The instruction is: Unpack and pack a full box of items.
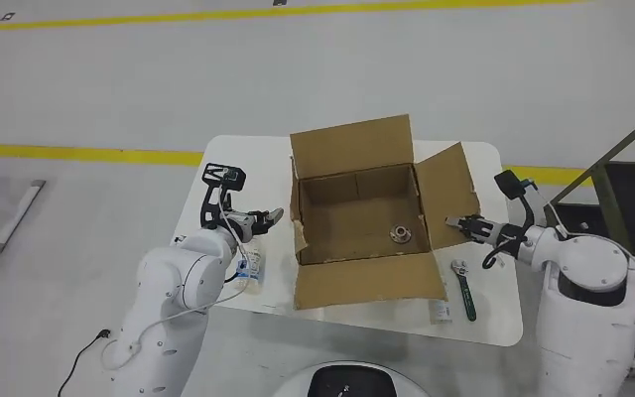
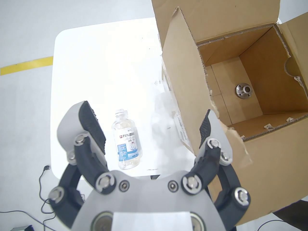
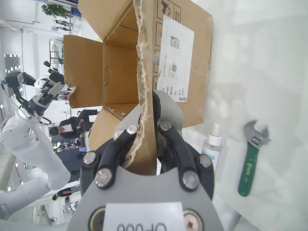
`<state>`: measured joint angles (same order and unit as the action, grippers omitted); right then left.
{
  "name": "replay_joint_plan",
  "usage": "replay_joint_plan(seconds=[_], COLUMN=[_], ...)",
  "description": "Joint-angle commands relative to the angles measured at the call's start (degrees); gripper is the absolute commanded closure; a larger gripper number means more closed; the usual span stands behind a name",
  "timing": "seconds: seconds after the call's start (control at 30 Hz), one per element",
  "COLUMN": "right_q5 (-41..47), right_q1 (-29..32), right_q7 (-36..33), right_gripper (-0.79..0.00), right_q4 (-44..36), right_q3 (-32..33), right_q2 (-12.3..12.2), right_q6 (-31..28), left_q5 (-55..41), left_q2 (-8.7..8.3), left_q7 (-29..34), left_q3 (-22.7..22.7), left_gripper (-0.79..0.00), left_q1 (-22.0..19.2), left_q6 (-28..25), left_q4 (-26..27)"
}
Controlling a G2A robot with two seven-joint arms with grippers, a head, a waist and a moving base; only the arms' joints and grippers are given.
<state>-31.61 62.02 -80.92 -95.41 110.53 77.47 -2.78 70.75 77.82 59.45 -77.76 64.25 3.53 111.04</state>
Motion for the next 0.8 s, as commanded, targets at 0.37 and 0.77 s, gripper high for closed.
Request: replay_joint_plan(seconds=[0.37, 0.77], right_q5=[-5.7, -16.5], right_q1=[-6.0, 0.5], right_q7=[1.7, 17.6], right_gripper=[-0.785, -0.785], right_q4=[4.3, -15.4], right_q3=[-2.0, -6.9], right_q2=[-3.0, -3.6], right_q6=[-1.1, 6.1], left_q5=[0.0, 0.0], left_q2=[0.00, 0.00], left_q7=[0.0, 0.0], left_q3=[0.0, 0.0], left_gripper=[-0.785, -0.785], left_q1=[0.0, 0.0], left_q6=[0.0, 0.0], left_q4=[0.0, 0.0])
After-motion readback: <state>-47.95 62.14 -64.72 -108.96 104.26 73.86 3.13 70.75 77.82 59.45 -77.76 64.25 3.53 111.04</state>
